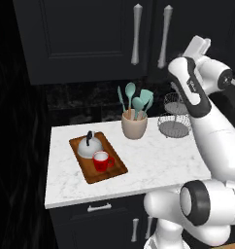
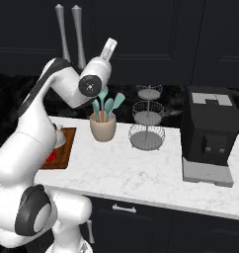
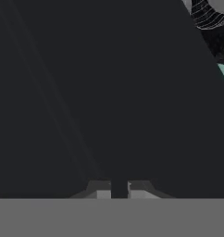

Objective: Pick the kettle from the counter and place it on the tray. Then pick the mug from the cabinet and place it on the tray. Then close the cabinet doors.

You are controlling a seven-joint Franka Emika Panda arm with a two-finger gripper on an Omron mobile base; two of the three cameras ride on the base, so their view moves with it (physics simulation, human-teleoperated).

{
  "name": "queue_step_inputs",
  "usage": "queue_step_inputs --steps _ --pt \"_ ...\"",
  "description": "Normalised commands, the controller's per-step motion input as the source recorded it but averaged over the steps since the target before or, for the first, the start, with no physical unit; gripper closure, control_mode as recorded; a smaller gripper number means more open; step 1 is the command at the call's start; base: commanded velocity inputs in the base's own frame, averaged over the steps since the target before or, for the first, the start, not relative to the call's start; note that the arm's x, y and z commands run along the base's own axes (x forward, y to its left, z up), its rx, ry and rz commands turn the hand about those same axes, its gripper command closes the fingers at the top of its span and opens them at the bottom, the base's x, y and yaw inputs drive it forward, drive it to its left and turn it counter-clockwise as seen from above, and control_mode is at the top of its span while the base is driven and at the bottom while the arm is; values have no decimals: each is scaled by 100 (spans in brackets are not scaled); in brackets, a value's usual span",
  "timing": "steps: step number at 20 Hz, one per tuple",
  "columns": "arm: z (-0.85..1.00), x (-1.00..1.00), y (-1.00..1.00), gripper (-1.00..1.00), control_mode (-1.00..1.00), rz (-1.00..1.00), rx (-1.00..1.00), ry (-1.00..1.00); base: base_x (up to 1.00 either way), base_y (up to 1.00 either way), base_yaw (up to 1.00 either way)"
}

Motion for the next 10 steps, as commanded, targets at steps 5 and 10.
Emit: queue_step_inputs --steps 5,10 --pt "5 78 7 100 -100 -12 0 9 0 0 0" --pt "2 72 0 100 -100 -9 0 10 0 0 0"
